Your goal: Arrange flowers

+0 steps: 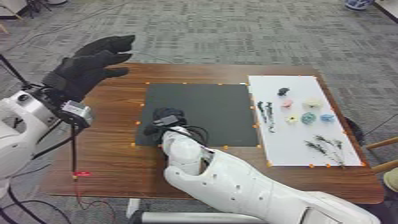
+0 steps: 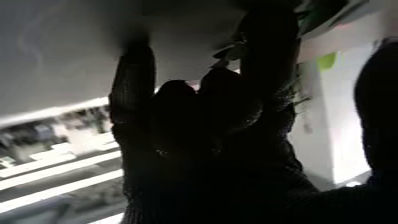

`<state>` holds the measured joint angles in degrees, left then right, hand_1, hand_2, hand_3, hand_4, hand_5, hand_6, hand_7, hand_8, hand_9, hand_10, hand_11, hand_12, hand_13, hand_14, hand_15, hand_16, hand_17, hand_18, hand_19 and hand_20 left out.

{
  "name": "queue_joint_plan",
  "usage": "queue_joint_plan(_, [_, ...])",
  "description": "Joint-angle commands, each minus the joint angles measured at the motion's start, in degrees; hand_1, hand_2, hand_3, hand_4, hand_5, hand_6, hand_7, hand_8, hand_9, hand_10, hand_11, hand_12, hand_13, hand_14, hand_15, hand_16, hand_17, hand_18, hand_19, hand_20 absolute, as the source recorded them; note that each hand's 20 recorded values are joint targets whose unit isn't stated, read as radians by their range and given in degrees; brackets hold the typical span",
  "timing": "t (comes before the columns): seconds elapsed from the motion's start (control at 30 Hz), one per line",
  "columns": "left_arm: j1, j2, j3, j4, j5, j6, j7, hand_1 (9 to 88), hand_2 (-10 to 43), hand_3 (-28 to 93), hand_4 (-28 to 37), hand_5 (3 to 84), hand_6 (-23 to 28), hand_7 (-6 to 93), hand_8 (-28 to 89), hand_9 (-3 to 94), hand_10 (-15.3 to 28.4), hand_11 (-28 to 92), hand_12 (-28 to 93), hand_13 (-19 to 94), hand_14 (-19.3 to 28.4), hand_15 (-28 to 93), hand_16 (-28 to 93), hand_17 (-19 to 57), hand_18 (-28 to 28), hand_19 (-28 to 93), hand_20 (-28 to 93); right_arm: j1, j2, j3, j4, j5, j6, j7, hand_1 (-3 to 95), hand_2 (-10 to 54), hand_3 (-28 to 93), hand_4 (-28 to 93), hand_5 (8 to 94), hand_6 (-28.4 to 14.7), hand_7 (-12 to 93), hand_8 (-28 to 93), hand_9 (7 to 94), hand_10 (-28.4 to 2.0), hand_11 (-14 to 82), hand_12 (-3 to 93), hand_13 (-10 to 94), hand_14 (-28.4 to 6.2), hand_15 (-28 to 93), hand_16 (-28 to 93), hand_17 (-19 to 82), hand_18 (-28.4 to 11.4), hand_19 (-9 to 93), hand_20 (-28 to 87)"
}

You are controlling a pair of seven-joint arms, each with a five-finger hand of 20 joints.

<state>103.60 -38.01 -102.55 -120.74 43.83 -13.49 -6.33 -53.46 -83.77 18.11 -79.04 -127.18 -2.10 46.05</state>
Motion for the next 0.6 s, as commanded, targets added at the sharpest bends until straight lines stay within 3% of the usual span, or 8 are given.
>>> queue_joint_plan(0.03, [10.7, -3.09, -8.71, -3.84, 0.92, 2.97, 1.93, 27.3, -9.5, 60, -28.3, 17.2, 1.4, 20.5, -9, 9.5, 7.6, 20, 21, 1, 9.7, 37, -5, -12.5, 19.4, 33, 10, 1.8, 16.1, -2.1, -7.0, 2.8, -1.7, 1.1, 12.2, -9.5, 80, -28, 67.7, -2.9, 68, -11, 74.7, -12.2, 69.7, 60.4, 71, -13.6, 87, 48, 32, -20.8, 79, 39])
queue_joint_plan(0.13, [11.9, -4.10, -9.84, -4.28, 1.28, 3.04, 1.88, 27.2, -9.5, 60, -28.3, 17.2, 1.4, 20.5, -9, 9.6, 7.6, 20, 21, 1, 9.7, 37, -5, -12.5, 19.4, 33, 10, -0.8, 24.2, 2.6, -16.8, 6.0, 1.4, 1.5, 12.0, -8.1, 80, -28, 66.3, -3.5, 67, -12, 72.9, -12.8, 69.2, 60.6, 70, -14.0, 86, 48, 31, -21.0, 79, 39])
queue_joint_plan(0.37, [15.9, -6.73, -12.88, -5.59, 1.35, 4.08, 2.30, 27.1, -9.5, 60, -28.3, 17.4, 1.4, 20.5, -9, 9.8, 7.6, 20, 21, 1, 9.8, 37, -5, -12.5, 19.4, 33, 10, -19.1, 41.6, 19.2, -35.0, -0.2, 22.2, 0.0, 13.9, -6.2, 80, -28, 62.1, -5.2, 60, -14, 65.2, -14.8, 65.7, 56.0, 63, -15.0, 82, 44, 27, -21.4, 76, 39])
queue_joint_plan(0.4, [16.5, -7.24, -12.97, -5.61, 0.37, 4.36, 2.67, 27.1, -9.5, 60, -28.3, 17.4, 1.4, 20.5, -9, 9.8, 7.6, 20, 21, 1, 9.8, 37, -5, -12.5, 19.4, 33, 10, -22.3, 42.9, 22.0, -36.1, -2.4, 24.5, 1.4, 14.3, -6.4, 80, -28, 61.8, -5.2, 60, -14, 64.3, -14.7, 65.6, 55.9, 62, -15.1, 81, 44, 27, -21.4, 76, 39])
queue_joint_plan(0.47, [17.3, -8.15, -12.47, -4.72, -4.71, 3.87, 4.57, 26.9, -9.5, 60, -28.3, 17.5, 1.4, 20.5, -9, 9.8, 7.6, 20, 21, 1, 9.8, 37, -5, -12.5, 19.4, 33, 10, -30.2, 44.8, 30.5, -37.9, -3.3, 26.2, 1.3, 15.2, -7.0, 81, -27, 60.3, -5.1, 59, -14, 63.0, -14.7, 65.8, 55.7, 60, -14.9, 81, 44, 26, -21.1, 75, 39])
queue_joint_plan(0.5, [18.0, -8.45, -12.60, -4.57, -6.31, 3.89, 4.77, 26.9, -9.5, 60, -28.3, 17.6, 1.4, 20.5, -9, 10.0, 7.7, 20, 21, 2, 9.8, 37, -5, -12.4, 19.5, 33, 10, -33.4, 45.3, 33.8, -38.6, -3.6, 26.8, 2.5, 15.5, -7.2, 81, -27, 59.8, -5.1, 59, -15, 62.7, -14.7, 65.9, 55.7, 60, -14.8, 81, 44, 26, -21.0, 75, 39])
queue_joint_plan(0.53, [18.5, -8.67, -12.69, -4.68, -5.85, 4.38, 4.94, 27.0, -9.5, 60, -28.3, 17.8, 1.5, 20.5, -9, 10.2, 7.8, 20, 21, 2, 9.9, 37, -5, -12.4, 19.5, 33, 10, -37.0, 45.7, 37.3, -38.5, -4.0, 28.8, 1.6, 16.3, -8.2, 81, -28, 59.3, -5.1, 60, -15, 62.4, -14.6, 66.0, 56.2, 60, -14.8, 81, 44, 26, -20.9, 74, 39])
queue_joint_plan(0.6, [19.3, -9.18, -12.84, -5.35, -1.01, 5.86, 4.39, 27.7, -9.5, 60, -28.3, 17.9, 1.5, 20.3, -9, 10.7, 7.9, 20, 21, 2, 10.0, 37, -5, -12.2, 19.5, 33, 10, -42.0, 46.1, 41.8, -38.2, -6.5, 30.7, 4.3, 18.2, -9.5, 82, -28, 58.5, -4.8, 61, -15, 61.8, -14.4, 66.6, 57.3, 59, -14.7, 82, 45, 25, -20.2, 74, 39])
